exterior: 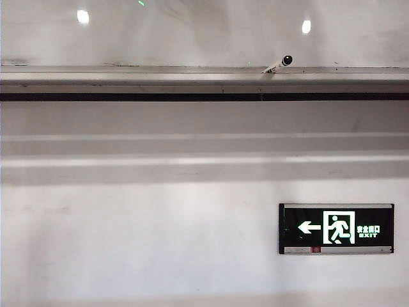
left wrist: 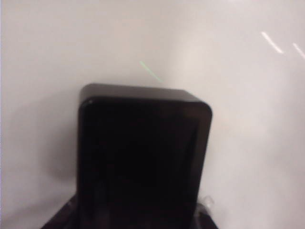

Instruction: Wipe the whiteboard clean using the black magnetic whiteboard eraser attached to the whiteboard.

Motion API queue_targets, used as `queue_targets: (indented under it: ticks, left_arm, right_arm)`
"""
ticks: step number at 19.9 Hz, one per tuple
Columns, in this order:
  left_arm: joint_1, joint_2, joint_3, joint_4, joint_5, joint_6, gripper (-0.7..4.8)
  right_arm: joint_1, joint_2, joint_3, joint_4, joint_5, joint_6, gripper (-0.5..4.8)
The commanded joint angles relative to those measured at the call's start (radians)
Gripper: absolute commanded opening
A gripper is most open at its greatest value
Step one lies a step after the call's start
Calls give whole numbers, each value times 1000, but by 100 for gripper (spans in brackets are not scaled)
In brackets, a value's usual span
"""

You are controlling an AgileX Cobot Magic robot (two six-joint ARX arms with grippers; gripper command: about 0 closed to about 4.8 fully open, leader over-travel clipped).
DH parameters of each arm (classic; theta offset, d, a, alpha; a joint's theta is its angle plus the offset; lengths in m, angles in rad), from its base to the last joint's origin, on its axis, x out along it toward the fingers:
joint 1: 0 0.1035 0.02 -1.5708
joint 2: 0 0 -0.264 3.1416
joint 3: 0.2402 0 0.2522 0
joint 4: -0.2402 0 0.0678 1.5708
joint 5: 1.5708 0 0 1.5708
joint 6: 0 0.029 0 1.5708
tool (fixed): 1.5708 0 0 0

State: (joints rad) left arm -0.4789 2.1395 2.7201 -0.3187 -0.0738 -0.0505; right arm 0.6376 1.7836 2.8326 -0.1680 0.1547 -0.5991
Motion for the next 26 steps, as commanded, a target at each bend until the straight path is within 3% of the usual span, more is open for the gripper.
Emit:
queue_targets:
  ticks: [1,3,5,14,16,24,26]
  left_arm:
    - [-12,25,0,8,10,51,79]
    - [-13,34,0,15,-23,50,79]
    - [0,30,7,31,-140,35,79]
    - [115,-76,7,73,-306,6,79]
    - [119,-80,7,74,-262,-58,79]
    - [22,43,7,-18,57,-53,48]
    - [-5,56,7,-53,99,0,48]
  right_arm:
    - [2,-8,3,5,0,0,479]
    - [2,-15,3,-9,-1,0,479]
    - [2,-19,3,-26,-3,1,479]
    - [2,-19,3,-30,-3,1,479]
    - [2,-19,3,-31,-3,1,479]
    - [3,-21,3,-31,-3,0,479]
    - [3,-21,3,-36,-3,0,479]
